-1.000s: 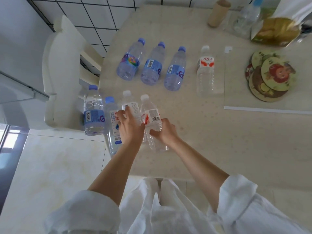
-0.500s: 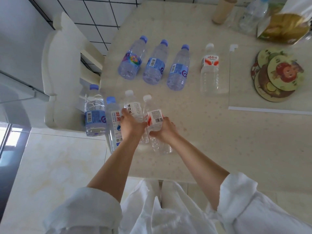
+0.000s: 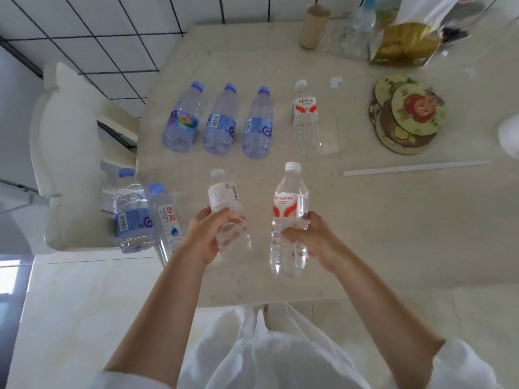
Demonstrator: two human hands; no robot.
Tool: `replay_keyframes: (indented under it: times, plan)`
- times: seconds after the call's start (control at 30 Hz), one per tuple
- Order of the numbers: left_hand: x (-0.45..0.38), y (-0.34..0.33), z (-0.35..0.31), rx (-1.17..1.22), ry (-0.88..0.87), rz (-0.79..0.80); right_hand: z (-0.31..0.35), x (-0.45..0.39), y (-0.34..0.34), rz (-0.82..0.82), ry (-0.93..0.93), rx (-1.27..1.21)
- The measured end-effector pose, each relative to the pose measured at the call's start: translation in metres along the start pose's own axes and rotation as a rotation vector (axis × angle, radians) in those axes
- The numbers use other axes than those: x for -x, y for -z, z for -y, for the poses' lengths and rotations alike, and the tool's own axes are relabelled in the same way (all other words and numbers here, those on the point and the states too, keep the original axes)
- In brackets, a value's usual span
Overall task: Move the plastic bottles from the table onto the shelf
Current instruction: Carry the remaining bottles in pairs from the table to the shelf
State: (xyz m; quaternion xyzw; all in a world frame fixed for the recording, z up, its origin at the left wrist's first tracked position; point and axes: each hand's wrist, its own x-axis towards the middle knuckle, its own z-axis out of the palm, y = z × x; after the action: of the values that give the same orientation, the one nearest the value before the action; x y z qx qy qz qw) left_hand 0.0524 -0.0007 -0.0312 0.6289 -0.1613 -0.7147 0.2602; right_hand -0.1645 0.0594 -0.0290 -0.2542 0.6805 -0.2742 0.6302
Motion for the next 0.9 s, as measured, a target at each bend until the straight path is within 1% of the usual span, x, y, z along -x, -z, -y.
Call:
replay_keyframes:
  times: [0.07,0.17,0.4,0.47,0.6,0.7,0.8,0.9]
  plan:
    - [0.01,-0.007,0.004,0.018,0.018,0.077,-0.002,0.013,0.013,-0.034,0.038,0.008]
    - [0.019,-0.016,0.012,0.01,0.012,0.121,-0.007,0.032,0.025,-0.048,0.116,-0.023]
    - [0.029,-0.045,0.026,-0.135,-0.062,0.253,-0.025,0.082,0.035,-0.195,0.192,-0.21]
    - [0.029,-0.055,0.028,-0.225,-0.088,0.297,-0.036,0.097,0.035,-0.289,0.196,-0.263]
    - [0.028,-0.073,0.033,-0.405,-0.203,0.367,-0.059,0.117,0.027,-0.458,0.229,-0.341]
    - [0.035,-0.086,0.039,-0.509,-0.248,0.426,-0.081,0.133,0.019,-0.605,0.21,-0.41]
    - [0.046,-0.095,0.052,-0.614,-0.305,0.494,-0.105,0.156,0.006,-0.738,0.144,-0.54]
    - [0.059,-0.104,0.072,-0.723,-0.377,0.591,-0.131,0.187,-0.008,-0.873,0.075,-0.607]
